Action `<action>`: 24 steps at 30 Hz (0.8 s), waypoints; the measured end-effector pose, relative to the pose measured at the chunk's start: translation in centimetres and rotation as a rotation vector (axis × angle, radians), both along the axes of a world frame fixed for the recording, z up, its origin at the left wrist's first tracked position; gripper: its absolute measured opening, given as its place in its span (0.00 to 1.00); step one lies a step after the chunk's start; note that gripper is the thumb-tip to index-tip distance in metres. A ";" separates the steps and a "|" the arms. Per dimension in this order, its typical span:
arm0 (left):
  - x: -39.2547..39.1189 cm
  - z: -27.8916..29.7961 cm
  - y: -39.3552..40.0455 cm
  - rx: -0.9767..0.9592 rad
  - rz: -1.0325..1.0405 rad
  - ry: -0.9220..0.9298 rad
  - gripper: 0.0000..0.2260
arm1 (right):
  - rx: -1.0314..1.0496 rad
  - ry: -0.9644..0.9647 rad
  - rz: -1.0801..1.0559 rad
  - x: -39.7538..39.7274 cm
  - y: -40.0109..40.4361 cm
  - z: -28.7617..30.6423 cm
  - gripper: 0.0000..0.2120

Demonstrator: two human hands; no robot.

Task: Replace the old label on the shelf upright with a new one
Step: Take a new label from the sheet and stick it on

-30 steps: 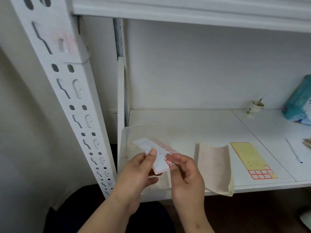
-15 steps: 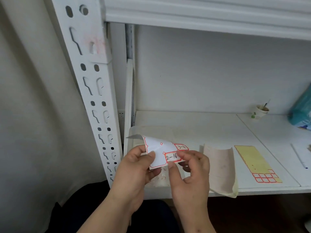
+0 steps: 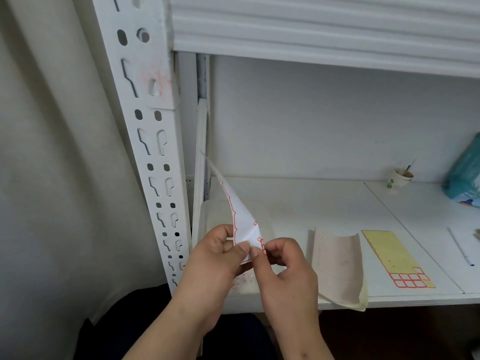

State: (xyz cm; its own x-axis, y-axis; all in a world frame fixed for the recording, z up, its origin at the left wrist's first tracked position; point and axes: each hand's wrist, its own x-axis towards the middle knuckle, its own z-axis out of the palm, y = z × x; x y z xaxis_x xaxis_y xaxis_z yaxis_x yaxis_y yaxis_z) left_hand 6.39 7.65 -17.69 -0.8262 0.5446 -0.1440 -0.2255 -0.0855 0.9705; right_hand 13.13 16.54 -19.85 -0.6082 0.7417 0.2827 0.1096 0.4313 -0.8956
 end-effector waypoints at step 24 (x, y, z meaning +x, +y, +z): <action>0.1 0.5 -0.1 -0.184 0.178 0.023 0.25 | -0.641 0.093 -0.079 0.3 1.4 1.2 0.11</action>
